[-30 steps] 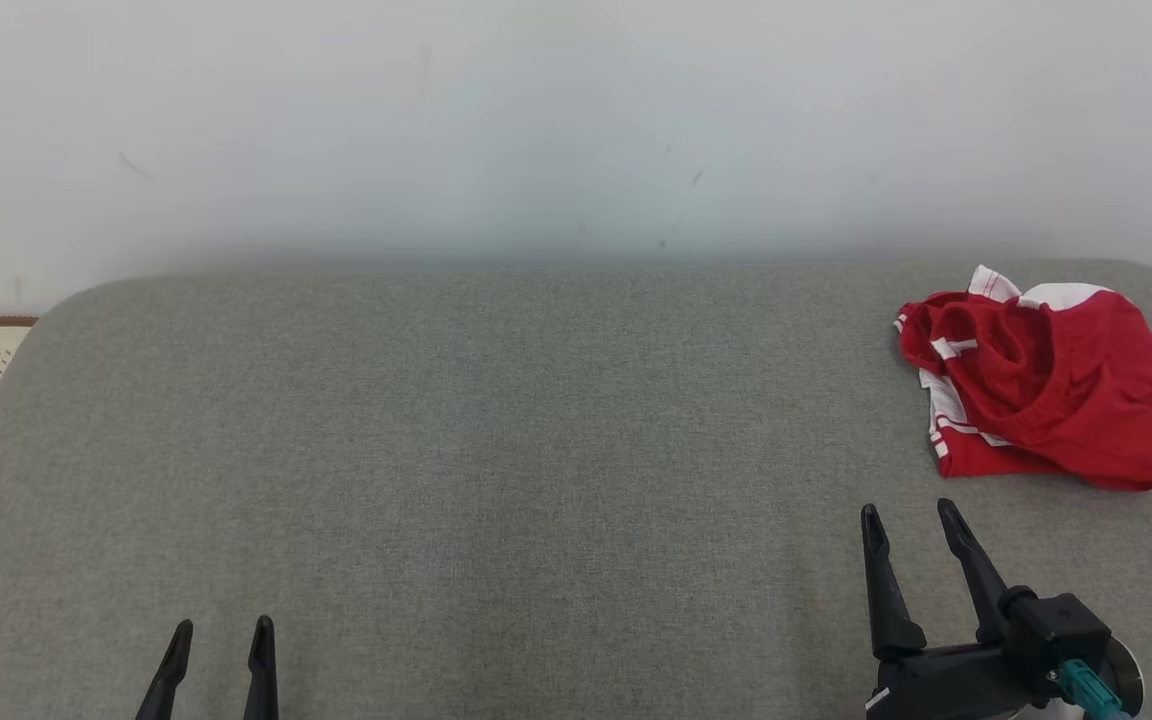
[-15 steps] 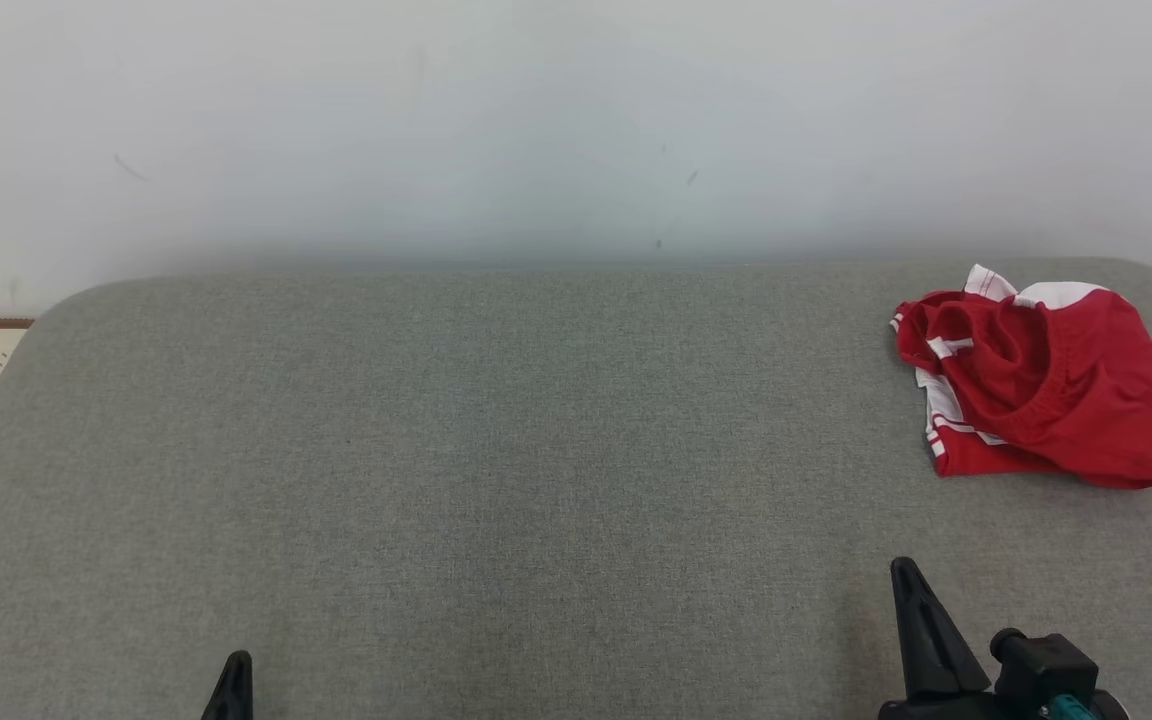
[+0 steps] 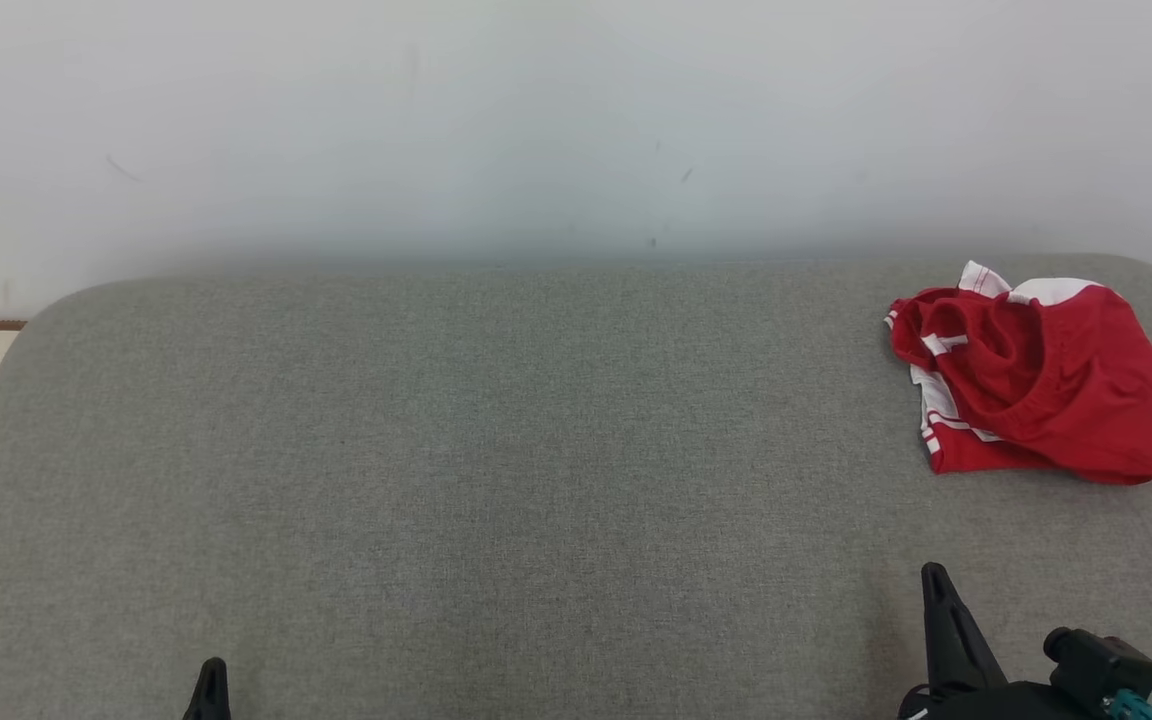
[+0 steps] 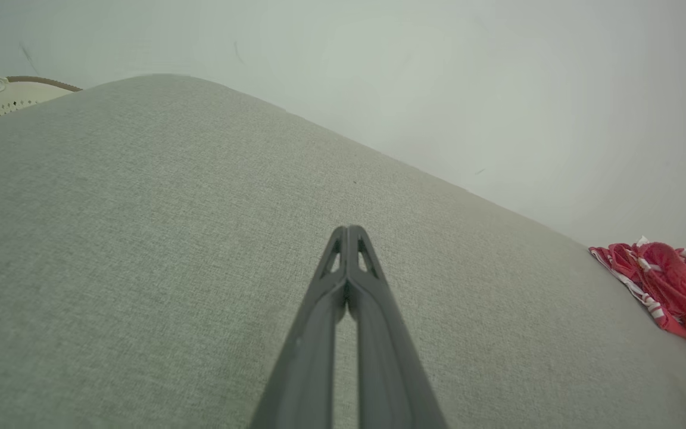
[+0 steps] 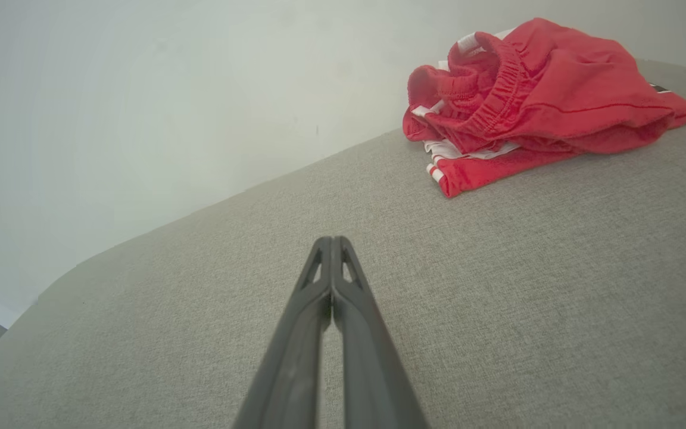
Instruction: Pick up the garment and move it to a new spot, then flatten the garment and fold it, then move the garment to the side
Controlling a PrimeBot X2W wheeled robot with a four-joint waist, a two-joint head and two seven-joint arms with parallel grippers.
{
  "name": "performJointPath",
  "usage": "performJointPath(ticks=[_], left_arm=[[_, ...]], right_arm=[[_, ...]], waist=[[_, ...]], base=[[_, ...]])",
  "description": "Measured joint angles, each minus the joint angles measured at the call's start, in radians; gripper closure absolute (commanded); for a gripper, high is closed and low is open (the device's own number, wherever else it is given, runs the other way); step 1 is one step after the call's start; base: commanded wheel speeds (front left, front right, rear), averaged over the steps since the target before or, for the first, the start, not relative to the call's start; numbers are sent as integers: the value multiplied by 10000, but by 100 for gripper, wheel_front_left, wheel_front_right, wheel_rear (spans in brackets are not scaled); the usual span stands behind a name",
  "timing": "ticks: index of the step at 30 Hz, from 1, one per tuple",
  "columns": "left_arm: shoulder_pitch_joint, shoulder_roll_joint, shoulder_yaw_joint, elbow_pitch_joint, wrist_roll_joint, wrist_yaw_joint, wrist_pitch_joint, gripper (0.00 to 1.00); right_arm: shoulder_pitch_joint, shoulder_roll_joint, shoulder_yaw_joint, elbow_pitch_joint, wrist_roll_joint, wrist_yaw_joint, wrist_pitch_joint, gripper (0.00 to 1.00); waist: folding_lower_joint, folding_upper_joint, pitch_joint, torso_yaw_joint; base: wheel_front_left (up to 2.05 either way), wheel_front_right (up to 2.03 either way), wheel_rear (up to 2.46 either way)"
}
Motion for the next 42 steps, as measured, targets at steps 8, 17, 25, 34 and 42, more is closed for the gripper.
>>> performJointPath(ticks=[8,17,25,34,42], left_arm=[[-2,4,36,4,-1361,-73,293,100],[-10,8,92,29,-2817,-84,577,100],[-17,12,134,44,-3800,-90,800,100],[-34,17,182,79,-5009,-161,1049,100],[-69,25,215,107,-6027,-167,1266,100]], right_arm=[[-152,-15,-155,52,1436,0,322,100],[-201,-21,-343,123,2869,0,667,100],[-332,-21,-483,167,3902,0,934,100],[-384,-15,-667,236,5104,-2,1256,100],[-457,-4,-828,290,6054,-2,1528,100]], waist=[[0,0,15,-41],[0,0,31,-87],[0,0,44,-123],[0,0,60,-169],[0,-1,75,-211]], base=[[0,0,0],[0,0,0],[0,0,0],[0,0,0],[0,0,0]])
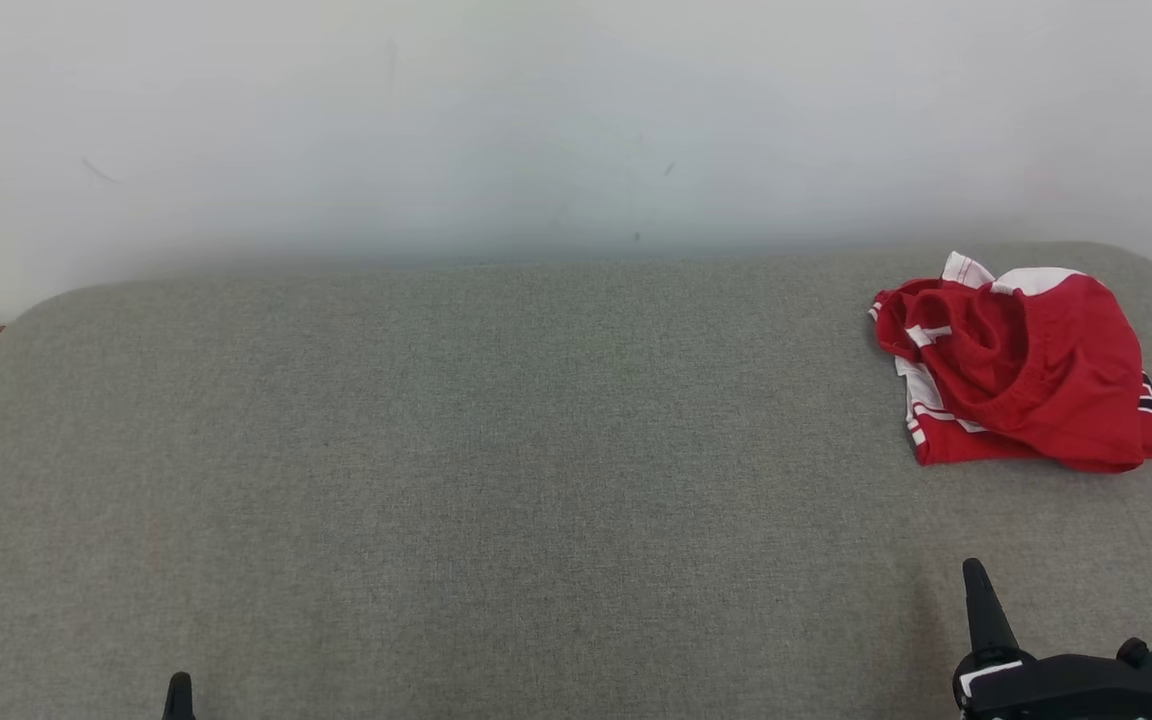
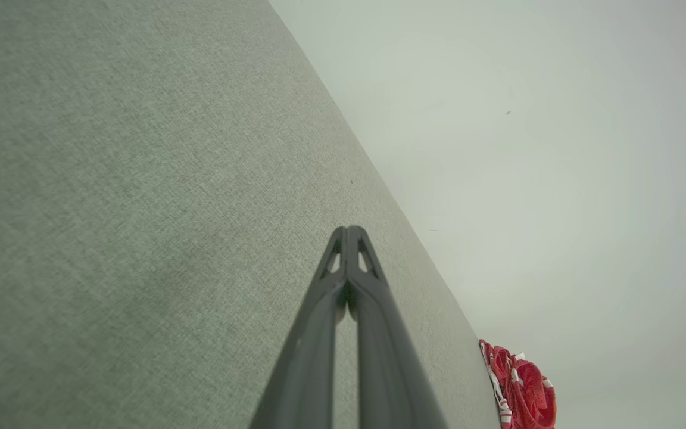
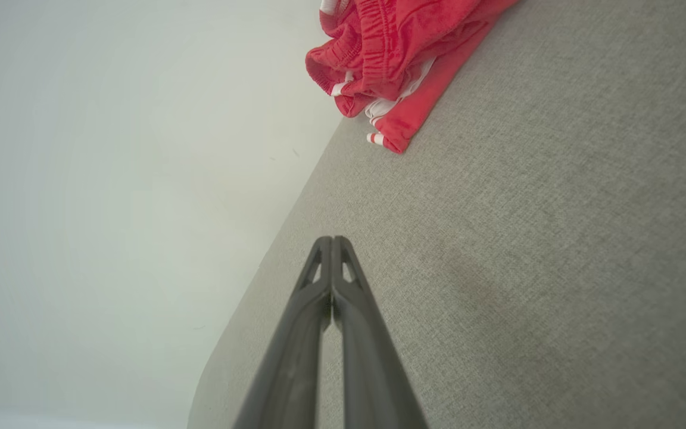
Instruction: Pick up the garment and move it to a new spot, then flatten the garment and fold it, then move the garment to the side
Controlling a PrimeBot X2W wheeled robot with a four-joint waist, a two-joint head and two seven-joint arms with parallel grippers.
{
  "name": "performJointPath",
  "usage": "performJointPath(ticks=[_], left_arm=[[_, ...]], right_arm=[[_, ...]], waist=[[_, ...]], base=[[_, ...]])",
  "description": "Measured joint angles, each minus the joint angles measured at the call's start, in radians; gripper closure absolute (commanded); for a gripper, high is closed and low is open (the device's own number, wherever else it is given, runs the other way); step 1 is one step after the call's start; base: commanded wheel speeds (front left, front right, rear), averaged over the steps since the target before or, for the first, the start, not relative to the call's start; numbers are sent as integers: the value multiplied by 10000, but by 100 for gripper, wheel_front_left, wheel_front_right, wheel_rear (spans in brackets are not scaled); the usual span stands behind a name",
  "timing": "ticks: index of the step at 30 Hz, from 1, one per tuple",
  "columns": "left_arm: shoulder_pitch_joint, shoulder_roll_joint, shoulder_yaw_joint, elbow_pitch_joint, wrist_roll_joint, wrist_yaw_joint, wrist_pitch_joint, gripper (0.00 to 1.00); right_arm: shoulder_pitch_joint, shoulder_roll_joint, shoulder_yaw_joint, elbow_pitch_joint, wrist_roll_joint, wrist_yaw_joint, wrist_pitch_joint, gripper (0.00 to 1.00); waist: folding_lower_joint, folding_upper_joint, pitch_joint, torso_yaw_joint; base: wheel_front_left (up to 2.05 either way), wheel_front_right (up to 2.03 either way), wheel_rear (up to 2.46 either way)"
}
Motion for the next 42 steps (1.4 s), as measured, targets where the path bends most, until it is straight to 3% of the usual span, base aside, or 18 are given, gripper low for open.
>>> performJointPath(ticks=[42], left_arm=[[-138,21,151,94,-4194,-96,882,100]], right_arm=[[-324,123,-756,207,4157,-2,1195,100]], waist=[[0,0,77,-220]], base=[[0,0,0]])
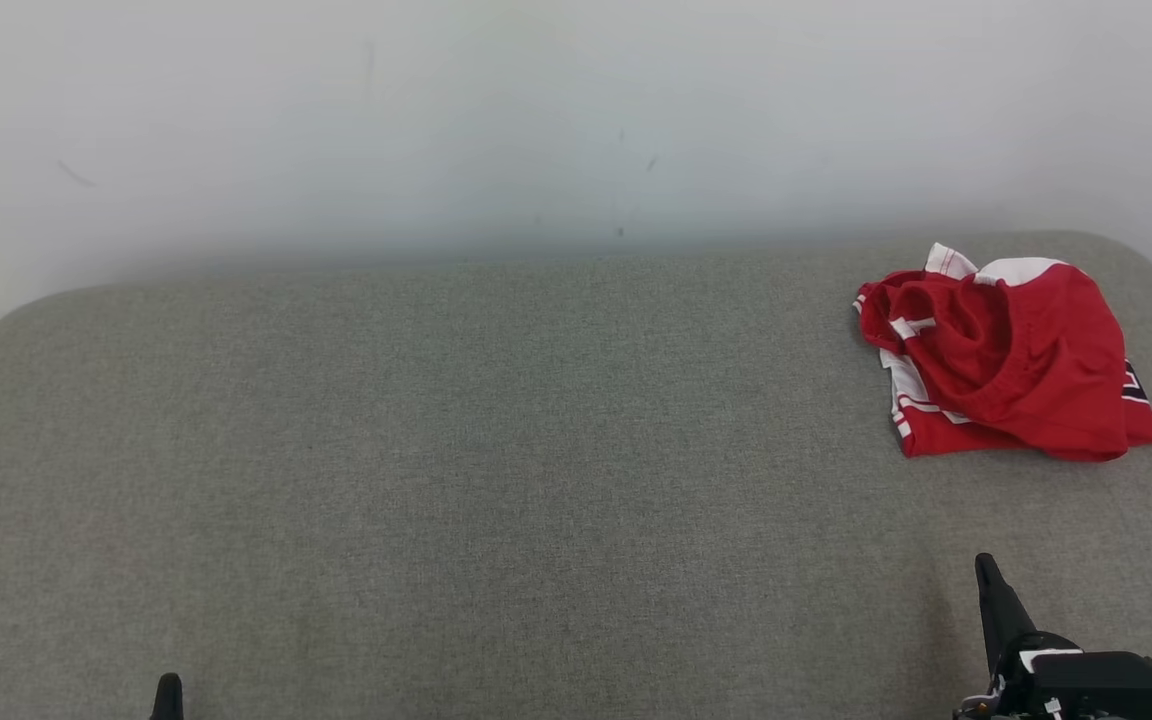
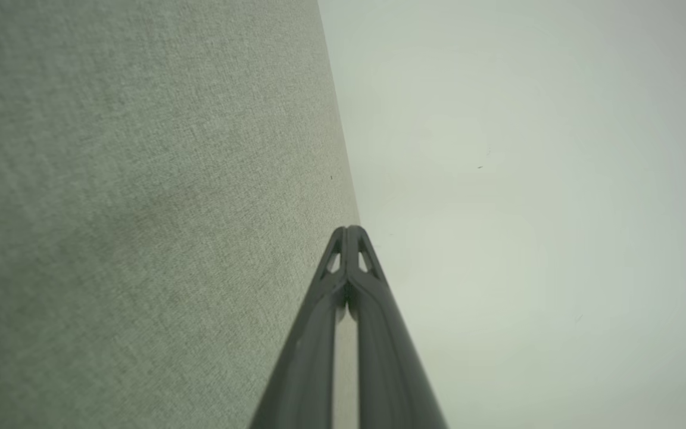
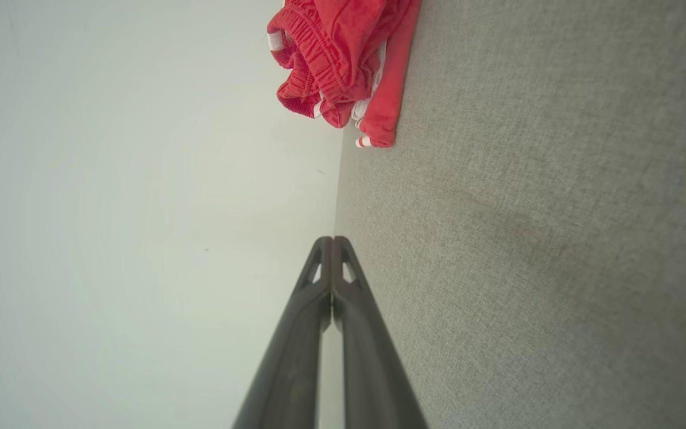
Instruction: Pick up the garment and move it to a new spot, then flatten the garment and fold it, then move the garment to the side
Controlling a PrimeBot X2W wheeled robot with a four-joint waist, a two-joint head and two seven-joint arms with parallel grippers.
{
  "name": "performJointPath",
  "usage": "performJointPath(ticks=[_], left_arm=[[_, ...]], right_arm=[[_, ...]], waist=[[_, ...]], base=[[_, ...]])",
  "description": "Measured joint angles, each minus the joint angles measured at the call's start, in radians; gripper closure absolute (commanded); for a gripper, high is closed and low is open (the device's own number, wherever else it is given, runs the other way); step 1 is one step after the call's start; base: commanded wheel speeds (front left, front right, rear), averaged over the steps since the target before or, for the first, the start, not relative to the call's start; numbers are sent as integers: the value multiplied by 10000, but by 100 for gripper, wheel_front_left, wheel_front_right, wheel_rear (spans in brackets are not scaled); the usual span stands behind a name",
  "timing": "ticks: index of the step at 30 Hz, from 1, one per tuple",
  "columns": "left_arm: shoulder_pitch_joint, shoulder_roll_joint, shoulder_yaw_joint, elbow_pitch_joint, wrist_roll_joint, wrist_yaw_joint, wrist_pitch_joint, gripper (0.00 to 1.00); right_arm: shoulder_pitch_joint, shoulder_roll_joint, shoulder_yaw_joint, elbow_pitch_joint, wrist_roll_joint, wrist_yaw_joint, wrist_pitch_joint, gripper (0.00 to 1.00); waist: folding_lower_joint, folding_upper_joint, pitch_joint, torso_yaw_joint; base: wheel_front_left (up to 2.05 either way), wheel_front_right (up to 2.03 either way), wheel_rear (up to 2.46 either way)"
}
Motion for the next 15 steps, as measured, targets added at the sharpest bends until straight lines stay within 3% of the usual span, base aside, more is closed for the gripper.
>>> performJointPath(ticks=[15], left_arm=[[-19,8,48,29,-1143,-42,232,100]], right_arm=[[-114,42,-222,69,1127,-2,326,100]], waist=[[0,0,27,-77]], base=[[0,0,0]])
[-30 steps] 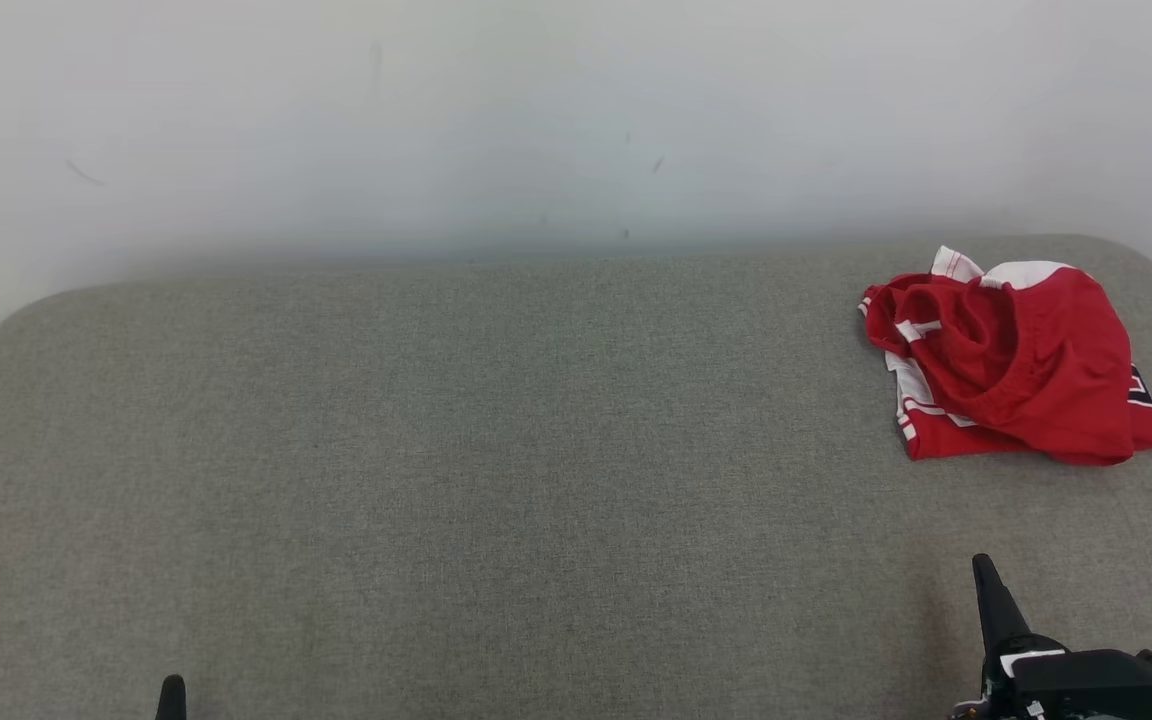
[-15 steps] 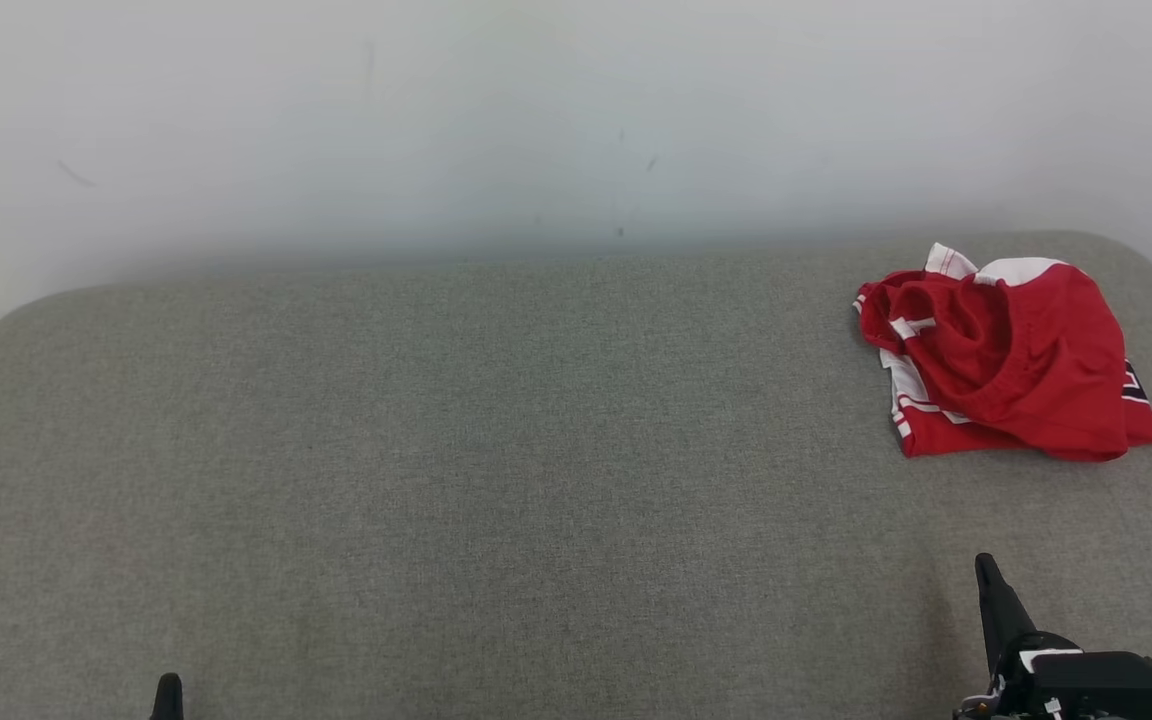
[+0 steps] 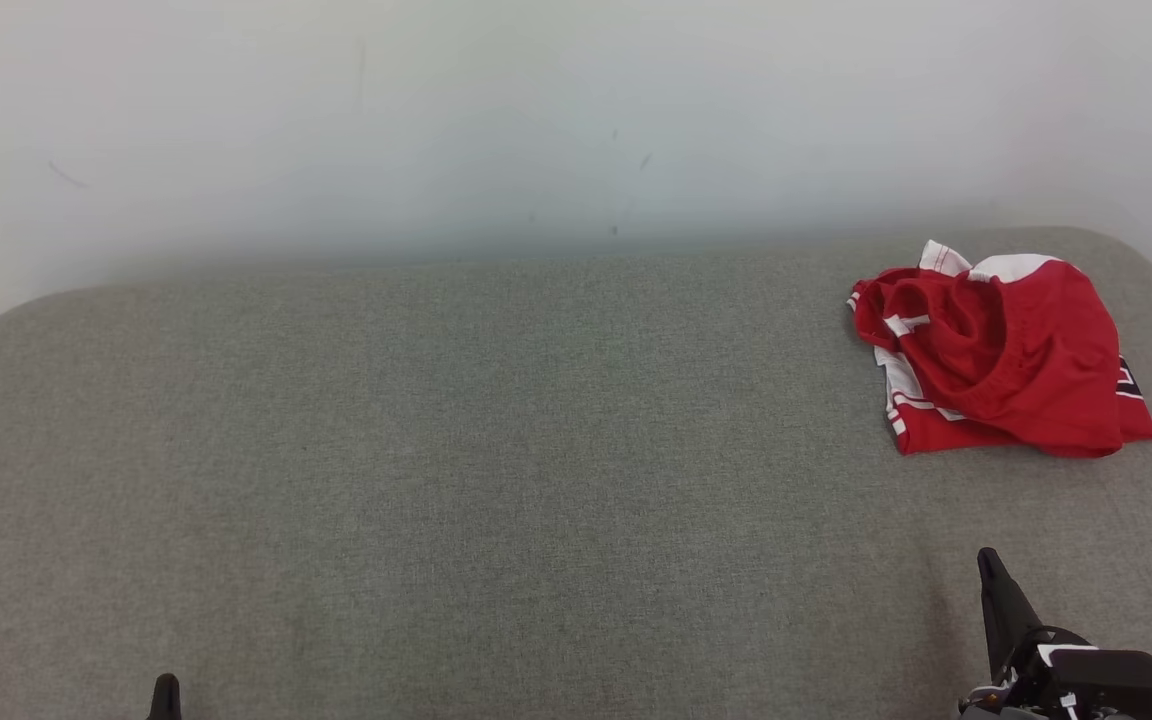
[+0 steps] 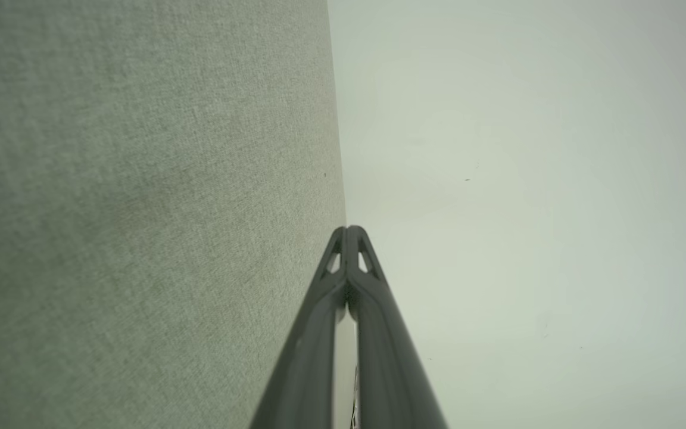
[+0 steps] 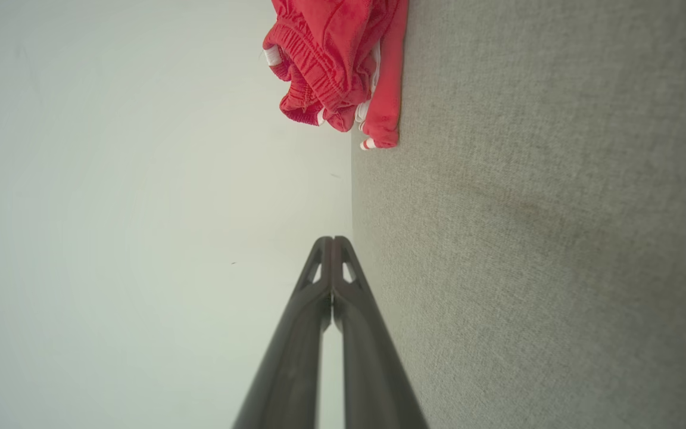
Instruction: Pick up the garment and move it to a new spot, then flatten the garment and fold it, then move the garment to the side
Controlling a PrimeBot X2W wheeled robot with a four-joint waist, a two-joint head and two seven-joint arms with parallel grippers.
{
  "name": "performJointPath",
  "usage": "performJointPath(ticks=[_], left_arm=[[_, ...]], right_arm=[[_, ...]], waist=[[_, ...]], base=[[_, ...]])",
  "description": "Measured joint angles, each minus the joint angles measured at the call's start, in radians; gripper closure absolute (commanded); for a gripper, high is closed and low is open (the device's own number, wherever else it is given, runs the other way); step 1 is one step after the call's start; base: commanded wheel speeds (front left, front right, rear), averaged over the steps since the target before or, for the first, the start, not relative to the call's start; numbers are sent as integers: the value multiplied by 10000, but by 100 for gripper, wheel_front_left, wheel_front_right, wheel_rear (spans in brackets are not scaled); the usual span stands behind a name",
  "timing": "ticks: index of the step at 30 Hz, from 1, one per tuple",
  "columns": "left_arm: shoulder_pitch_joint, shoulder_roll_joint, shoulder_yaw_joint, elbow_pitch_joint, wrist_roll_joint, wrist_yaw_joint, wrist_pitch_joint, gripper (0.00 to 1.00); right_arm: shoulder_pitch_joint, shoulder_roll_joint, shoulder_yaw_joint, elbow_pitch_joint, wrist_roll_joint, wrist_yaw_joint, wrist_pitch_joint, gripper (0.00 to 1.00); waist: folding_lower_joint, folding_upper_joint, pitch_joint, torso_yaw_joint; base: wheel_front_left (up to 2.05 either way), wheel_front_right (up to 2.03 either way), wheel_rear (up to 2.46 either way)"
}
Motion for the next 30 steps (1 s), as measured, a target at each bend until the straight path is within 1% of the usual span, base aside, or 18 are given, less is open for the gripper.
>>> performJointPath(ticks=[13,30], left_arm=[[-31,8,35,17,-851,-23,194,100],[-40,10,36,19,-855,-25,196,100]], right_arm=[[-58,42,-157,35,769,0,253,100],[-60,71,-199,38,769,2,291,100]], waist=[[0,0,21,-58],[0,0,21,-58]], base=[[0,0,0],[0,0,0]])
